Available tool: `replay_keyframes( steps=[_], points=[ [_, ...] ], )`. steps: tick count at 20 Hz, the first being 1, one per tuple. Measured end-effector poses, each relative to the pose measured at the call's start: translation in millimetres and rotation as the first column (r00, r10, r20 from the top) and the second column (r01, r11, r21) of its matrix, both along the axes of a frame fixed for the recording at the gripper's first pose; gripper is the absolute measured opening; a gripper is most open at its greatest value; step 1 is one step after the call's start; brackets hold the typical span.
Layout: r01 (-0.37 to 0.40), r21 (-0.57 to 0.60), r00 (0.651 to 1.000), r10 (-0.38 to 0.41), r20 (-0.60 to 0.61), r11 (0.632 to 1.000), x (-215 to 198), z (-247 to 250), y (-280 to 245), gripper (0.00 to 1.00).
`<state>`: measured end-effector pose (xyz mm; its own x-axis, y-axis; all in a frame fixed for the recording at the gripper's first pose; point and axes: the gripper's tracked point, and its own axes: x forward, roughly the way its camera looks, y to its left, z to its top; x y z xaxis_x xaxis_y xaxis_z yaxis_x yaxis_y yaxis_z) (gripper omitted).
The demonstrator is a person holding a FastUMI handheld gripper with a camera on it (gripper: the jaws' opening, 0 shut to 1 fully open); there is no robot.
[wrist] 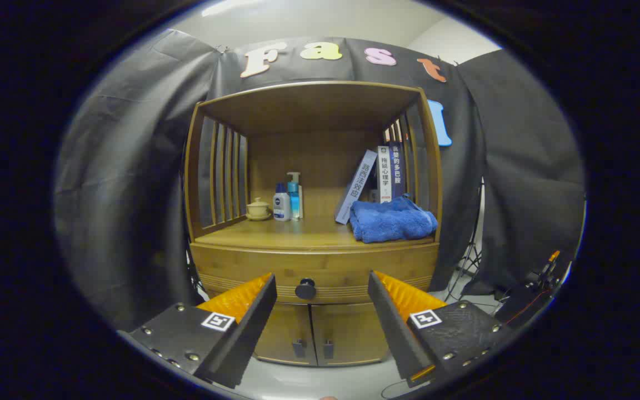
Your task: Pull open the drawer, take out the items inside it, and place them on the countertop above the cabinet.
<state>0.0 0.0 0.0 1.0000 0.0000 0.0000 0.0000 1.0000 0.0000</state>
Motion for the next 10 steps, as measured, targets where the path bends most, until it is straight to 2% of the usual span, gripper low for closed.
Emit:
replay_keyframes(
  steps=[10],
  points=[
    [0.003,-0.001,1.000,-0.003,-0.012,1.000,4.9,-5.7,0.9,0.99]
  ],
)
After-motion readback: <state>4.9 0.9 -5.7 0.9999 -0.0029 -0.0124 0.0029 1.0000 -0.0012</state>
